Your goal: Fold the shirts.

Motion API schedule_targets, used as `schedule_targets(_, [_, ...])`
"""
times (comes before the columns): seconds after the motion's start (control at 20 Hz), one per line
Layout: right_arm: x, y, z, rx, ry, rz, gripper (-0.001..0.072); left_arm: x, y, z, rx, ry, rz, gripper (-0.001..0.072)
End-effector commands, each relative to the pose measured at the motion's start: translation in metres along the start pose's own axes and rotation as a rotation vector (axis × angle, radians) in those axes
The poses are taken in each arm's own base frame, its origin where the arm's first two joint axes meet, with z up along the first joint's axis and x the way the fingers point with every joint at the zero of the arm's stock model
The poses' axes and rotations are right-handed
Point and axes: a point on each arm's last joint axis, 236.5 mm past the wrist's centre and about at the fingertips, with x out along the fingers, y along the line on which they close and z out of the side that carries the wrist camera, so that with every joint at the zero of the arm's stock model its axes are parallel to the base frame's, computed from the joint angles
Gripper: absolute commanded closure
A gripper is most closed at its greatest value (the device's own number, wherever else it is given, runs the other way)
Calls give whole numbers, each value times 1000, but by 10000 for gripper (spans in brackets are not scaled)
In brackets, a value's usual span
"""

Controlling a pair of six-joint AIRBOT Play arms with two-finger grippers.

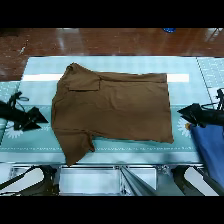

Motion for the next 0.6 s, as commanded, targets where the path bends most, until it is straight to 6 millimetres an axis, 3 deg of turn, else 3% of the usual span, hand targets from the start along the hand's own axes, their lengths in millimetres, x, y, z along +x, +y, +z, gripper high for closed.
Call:
schedule_targets(0.0, [5,-2,-24,29,-7,9,304,19,-1,-13,-155,-30,-155,199])
schedule_targets(0.1, [5,3,-29,33,14,30,304,27,-10,-8,-165,-39,-213,199])
schedule_targets(0.35, [4,9,-42,31,72,53,304,57,-9,4,-186,-12,-196,199])
schedule_targets(0.45, [3,0,-47,13,93,14,304,67,-10,4,-183,8,-189,203])
schedule_targets(0.5, [1,-11,-49,4,108,-38,304,70,-13,4,-152,21,-187,294])
schedule_targets(0.55, [-2,-26,-52,8,126,-108,304,72,-16,2,-107,29,-185,527])
